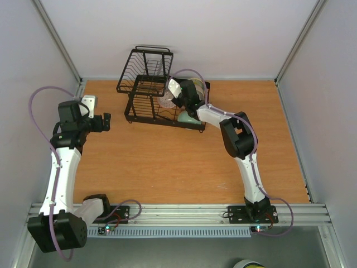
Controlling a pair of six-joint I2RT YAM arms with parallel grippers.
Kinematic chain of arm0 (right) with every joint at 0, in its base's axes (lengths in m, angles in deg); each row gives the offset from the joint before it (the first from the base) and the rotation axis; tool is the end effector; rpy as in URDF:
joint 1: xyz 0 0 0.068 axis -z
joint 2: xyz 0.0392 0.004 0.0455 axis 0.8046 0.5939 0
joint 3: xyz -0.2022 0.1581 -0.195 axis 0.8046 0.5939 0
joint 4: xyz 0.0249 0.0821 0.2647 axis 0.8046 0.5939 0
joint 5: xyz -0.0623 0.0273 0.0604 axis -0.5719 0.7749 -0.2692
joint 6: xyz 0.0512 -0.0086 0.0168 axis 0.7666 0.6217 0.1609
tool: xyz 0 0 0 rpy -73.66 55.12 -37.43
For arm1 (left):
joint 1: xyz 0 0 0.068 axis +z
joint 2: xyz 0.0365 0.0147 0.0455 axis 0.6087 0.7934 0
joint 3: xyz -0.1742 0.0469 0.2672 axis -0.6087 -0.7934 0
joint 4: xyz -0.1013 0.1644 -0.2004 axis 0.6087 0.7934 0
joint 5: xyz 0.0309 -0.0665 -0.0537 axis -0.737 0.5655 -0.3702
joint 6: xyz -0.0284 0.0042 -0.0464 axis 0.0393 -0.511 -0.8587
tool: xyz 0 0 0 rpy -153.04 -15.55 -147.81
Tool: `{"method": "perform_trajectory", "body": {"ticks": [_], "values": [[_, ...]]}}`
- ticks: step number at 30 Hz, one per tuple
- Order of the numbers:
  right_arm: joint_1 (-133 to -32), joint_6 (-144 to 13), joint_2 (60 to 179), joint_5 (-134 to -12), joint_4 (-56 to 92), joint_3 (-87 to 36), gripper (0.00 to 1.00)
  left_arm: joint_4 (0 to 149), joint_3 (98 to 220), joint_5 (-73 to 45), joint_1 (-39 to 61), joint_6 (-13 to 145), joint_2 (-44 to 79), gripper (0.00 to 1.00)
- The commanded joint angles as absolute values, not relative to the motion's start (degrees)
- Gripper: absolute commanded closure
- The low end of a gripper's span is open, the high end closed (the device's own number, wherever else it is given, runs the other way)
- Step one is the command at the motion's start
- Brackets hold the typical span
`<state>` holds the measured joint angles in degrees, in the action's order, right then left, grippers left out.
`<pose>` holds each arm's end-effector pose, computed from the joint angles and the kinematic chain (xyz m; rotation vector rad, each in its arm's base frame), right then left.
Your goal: Load the bowls into the dish rack
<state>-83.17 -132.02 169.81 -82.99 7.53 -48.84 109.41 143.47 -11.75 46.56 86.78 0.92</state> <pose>0.5088 0.2871 0.2140 -1.3808 1.4336 -0.3895 0.2110 0.0267 0.3695 0.1038 2.1694 -0.0235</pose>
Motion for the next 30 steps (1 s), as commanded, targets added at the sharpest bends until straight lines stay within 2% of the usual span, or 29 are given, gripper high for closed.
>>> {"method": "perform_trajectory", "body": {"ticks": [1, 19, 30], "values": [[-84.37, -135.72, 171.23, -86.67, -1.58, -47.73, 0.99, 108.05, 144.59, -12.01, 47.08, 86.66, 0.41, 0.01], [-86.97, -152.73, 174.40, -96.23, -25.05, -42.37, 0.99, 107.97, 144.66, -11.97, 47.12, 86.60, 0.41, 0.01], [-87.80, -161.25, 175.25, -96.67, -25.89, -41.99, 0.99, 108.04, 144.74, -11.75, 47.16, 86.58, 0.19, 0.01]]}}
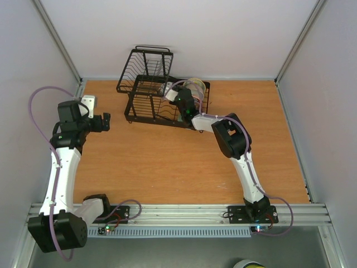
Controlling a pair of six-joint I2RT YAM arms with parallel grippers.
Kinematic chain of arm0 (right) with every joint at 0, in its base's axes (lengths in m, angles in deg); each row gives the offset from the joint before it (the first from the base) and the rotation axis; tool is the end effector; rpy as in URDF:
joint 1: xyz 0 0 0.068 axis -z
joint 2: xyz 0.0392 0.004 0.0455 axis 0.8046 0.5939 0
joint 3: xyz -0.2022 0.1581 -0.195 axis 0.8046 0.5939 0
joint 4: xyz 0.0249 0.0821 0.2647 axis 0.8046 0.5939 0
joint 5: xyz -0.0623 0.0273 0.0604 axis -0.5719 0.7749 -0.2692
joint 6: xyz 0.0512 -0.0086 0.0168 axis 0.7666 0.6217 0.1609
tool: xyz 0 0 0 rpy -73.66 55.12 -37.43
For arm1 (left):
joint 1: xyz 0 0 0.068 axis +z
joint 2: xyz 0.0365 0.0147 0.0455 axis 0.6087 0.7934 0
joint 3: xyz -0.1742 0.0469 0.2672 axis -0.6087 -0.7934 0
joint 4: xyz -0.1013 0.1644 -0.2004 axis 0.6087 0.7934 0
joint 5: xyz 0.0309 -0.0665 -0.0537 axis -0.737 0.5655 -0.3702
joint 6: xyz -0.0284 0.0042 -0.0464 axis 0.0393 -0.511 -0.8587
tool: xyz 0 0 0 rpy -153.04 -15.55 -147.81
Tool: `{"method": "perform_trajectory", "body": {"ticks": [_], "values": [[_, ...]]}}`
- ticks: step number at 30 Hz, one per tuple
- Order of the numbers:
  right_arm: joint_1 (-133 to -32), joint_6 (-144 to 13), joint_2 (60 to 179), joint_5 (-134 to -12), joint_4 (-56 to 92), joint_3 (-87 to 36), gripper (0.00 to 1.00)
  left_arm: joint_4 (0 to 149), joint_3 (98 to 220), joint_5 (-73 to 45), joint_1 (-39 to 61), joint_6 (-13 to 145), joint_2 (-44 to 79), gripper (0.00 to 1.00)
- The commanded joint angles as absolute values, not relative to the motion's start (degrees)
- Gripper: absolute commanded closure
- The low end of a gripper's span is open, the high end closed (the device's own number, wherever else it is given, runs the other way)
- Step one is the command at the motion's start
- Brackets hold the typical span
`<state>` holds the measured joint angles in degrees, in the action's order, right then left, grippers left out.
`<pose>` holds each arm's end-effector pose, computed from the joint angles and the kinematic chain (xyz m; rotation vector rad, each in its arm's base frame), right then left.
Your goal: Load the bowls into the dish rack
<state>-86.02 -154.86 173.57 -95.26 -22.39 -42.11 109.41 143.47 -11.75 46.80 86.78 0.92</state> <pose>0.4991 0.3062 0.1916 -1.3171 1.0808 -0.8771 0.2109 0.0276 0.3695 0.0992 2.1696 -0.0211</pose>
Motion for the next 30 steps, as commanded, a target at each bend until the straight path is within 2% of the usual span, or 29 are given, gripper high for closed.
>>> {"method": "perform_trajectory", "body": {"ticks": [1, 30], "values": [[-87.82, -161.96, 175.28, -96.80, -25.93, -42.01, 0.99, 108.06, 144.74, -11.82, 47.14, 86.51, 0.23, 0.01], [-89.09, -173.65, 175.10, -96.20, -26.70, -39.54, 0.97, 108.07, 144.81, -11.57, 47.13, 86.40, 0.06, 0.00]]}}
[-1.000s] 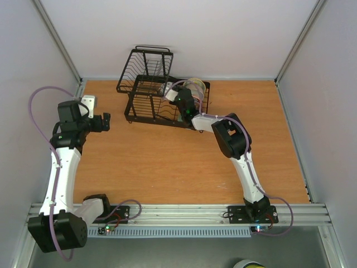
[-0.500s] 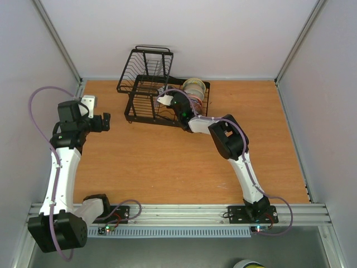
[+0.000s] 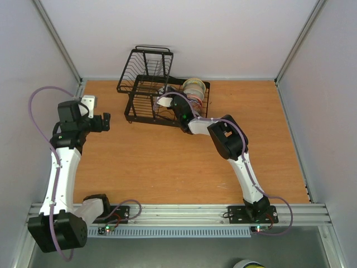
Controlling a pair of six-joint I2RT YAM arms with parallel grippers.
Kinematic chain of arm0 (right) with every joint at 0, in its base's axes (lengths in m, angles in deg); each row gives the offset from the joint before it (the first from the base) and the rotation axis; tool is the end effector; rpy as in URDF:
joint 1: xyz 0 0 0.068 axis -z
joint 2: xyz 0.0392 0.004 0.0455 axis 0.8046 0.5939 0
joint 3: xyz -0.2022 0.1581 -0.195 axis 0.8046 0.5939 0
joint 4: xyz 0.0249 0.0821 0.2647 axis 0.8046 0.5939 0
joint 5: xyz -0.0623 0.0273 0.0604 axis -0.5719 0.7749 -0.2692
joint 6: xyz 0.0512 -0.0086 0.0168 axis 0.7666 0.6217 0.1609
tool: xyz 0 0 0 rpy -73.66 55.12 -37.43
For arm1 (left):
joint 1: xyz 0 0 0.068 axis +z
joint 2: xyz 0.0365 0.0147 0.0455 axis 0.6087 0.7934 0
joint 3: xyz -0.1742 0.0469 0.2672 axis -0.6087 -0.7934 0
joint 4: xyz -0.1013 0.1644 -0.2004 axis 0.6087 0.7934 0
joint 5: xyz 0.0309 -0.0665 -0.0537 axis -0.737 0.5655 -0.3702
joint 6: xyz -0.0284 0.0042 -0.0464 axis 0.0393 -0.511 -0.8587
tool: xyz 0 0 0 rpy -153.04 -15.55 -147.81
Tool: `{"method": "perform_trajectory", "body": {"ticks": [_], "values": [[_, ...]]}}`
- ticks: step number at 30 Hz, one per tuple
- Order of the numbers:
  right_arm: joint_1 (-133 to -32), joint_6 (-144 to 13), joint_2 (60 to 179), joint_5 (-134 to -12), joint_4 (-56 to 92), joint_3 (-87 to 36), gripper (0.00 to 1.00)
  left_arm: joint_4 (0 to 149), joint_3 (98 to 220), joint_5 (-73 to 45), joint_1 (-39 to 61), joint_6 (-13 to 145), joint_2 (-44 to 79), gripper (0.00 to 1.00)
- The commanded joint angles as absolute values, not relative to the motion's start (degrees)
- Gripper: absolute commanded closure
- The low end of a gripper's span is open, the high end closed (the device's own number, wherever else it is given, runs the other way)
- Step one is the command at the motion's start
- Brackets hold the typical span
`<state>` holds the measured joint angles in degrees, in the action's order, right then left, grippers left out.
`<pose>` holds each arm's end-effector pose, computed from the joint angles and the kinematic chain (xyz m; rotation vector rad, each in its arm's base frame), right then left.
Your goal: Load the bowls into the dish rack
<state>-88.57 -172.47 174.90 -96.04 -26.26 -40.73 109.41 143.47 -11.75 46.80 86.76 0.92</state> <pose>0.4839 0.3268 0.1777 -1.4962 0.8573 -1.0853 0.2109 0.0276 0.3695 0.0988 2.1696 -0.0213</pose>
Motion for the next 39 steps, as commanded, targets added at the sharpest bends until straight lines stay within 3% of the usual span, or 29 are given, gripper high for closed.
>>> {"method": "perform_trajectory", "body": {"ticks": [1, 6, 11, 18, 26, 39], "values": [[-89.19, -173.27, 174.72, -96.00, -25.55, -39.37, 0.97, 108.11, 144.83, -11.53, 47.13, 86.40, 0.05, 0.01], [-89.22, -172.34, 173.79, -95.46, -23.10, -39.03, 0.95, 108.14, 144.83, -11.56, 47.16, 86.34, -0.07, 0.01], [-89.34, -171.67, 173.12, -95.65, -21.78, -39.02, 0.87, 108.10, 144.81, -11.57, 47.12, 86.37, -0.22, 0.01], [-89.34, -168.03, 171.70, -97.04, -18.85, -39.55, 0.56, 108.12, 144.82, -11.52, 47.15, 86.40, -0.37, 0.01], [-89.27, -161.95, 168.19, -97.16, -17.28, -38.58, 0.34, 108.23, 144.83, -11.62, 47.16, 86.41, -0.90, 0.01], [-88.73, -152.40, 160.92, -91.49, -10.16, -34.78, 0.26, 108.10, 144.83, -11.31, 47.12, 86.23, -1.17, 0.01]]}}
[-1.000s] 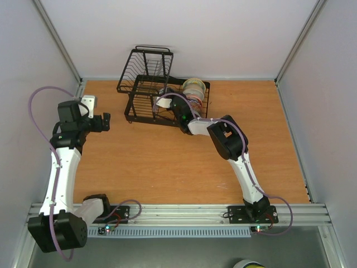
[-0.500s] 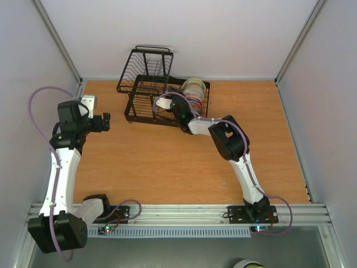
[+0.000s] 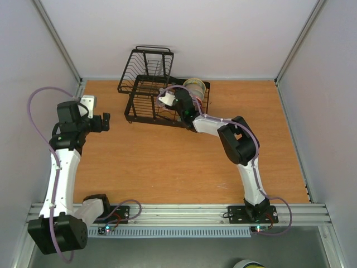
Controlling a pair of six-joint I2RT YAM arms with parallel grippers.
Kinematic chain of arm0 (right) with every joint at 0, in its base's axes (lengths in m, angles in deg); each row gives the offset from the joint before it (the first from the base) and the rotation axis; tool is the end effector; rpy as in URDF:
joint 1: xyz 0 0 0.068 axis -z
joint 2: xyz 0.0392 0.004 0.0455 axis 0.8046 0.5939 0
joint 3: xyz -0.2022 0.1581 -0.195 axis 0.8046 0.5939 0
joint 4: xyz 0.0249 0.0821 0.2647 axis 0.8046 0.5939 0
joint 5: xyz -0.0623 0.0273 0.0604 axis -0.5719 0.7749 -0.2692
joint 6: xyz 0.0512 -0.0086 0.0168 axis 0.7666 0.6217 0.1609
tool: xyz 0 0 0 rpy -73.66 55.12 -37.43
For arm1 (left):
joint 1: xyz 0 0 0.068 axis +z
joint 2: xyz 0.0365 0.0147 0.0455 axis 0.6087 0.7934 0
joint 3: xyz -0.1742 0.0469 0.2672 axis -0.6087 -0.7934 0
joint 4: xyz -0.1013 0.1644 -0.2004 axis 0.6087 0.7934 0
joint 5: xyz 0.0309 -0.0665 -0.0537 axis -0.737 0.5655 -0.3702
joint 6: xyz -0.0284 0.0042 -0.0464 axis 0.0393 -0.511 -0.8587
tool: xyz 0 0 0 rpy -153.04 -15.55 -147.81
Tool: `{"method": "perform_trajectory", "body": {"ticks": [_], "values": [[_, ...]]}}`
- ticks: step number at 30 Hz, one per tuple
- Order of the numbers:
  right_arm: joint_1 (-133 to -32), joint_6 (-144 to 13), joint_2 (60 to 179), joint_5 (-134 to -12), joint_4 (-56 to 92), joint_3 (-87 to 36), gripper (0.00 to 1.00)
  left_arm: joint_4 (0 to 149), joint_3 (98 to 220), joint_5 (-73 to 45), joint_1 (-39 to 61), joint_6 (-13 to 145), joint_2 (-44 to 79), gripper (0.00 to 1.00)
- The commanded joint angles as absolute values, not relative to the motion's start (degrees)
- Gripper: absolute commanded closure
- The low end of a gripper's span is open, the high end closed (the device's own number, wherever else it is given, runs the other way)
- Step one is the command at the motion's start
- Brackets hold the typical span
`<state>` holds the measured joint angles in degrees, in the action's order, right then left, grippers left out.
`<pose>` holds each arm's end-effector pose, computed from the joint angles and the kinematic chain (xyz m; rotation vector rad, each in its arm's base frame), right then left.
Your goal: Load the bowls into the dish rack
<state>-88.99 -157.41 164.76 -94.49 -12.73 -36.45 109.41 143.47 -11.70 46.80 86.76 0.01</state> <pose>0.4573 0.3143 0.2239 -1.4789 1.0563 -0.8434 0.2068 0.0269 0.3725 0.1007 2.1539 -0.0186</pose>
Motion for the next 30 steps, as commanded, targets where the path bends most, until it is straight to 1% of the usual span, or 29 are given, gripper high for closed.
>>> {"method": "perform_trajectory", "body": {"ticks": [1, 6, 11, 18, 30], "values": [[-88.73, -152.05, 160.50, -91.00, -10.11, -34.26, 0.26, 108.11, 144.83, -11.27, 47.11, 86.29, -1.17, 0.01], [-88.77, -153.37, 159.22, -89.59, -11.22, -31.09, 0.25, 108.04, 144.79, -11.25, 47.15, 86.31, -1.17, 0.01], [-88.99, -155.88, 159.01, -90.65, -17.33, -26.68, 0.26, 107.94, 144.72, -11.02, 47.16, 86.22, -1.07, 0.01], [-89.34, -155.76, 157.62, -90.42, -22.19, -22.41, 0.26, 107.85, 144.66, -11.00, 47.15, 86.12, -1.08, 0.01], [-89.51, -153.26, 152.80, -88.06, -23.42, -18.26, 0.25, 107.85, 144.58, -10.82, 47.16, 86.19, -1.26, 0.01]]}}
